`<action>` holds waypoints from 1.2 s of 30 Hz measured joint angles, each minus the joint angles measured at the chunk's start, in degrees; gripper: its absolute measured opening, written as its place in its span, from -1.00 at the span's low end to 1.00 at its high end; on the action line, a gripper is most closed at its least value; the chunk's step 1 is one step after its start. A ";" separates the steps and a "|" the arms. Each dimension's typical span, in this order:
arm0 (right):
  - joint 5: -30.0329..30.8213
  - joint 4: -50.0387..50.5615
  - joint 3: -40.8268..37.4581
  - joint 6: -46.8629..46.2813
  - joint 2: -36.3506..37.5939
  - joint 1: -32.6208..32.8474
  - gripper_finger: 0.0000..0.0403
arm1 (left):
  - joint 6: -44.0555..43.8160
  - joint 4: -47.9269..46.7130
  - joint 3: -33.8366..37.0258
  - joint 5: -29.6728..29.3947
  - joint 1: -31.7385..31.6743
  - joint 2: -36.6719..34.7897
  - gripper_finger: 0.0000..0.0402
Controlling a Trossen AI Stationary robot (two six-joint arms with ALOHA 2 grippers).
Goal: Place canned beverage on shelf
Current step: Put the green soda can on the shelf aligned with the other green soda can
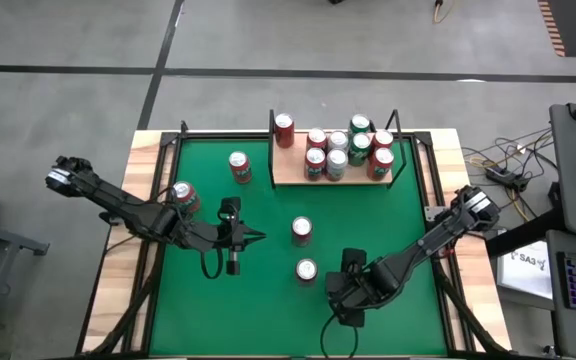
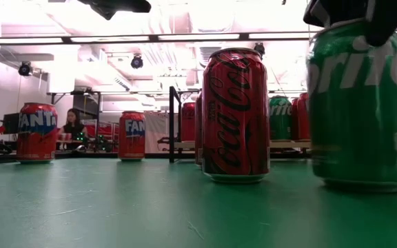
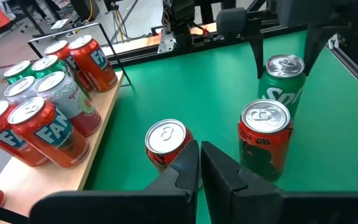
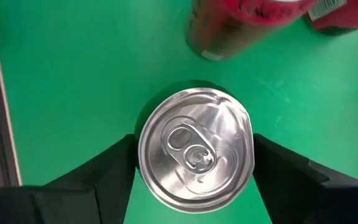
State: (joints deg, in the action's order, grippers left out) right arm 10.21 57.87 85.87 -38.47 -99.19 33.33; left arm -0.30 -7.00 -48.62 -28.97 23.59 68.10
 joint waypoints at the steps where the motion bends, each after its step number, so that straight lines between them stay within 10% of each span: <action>1: -0.11 0.59 0.00 0.35 0.33 -0.09 0.32 | -0.01 0.12 0.00 0.00 -0.01 0.00 -0.99; 26: 10.40 19.64 7.15 8.33 12.96 -0.12 0.32 | 12.96 34.65 -4.06 7.61 -0.57 16.93 -0.97; 36: 10.63 19.88 8.74 16.05 14.69 -0.10 0.32 | 12.71 35.00 -11.95 13.60 -2.84 25.06 -0.50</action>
State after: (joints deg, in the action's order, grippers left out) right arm 20.84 77.75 94.61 -22.41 -84.50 33.23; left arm 12.41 28.01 -60.57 -15.37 20.76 93.16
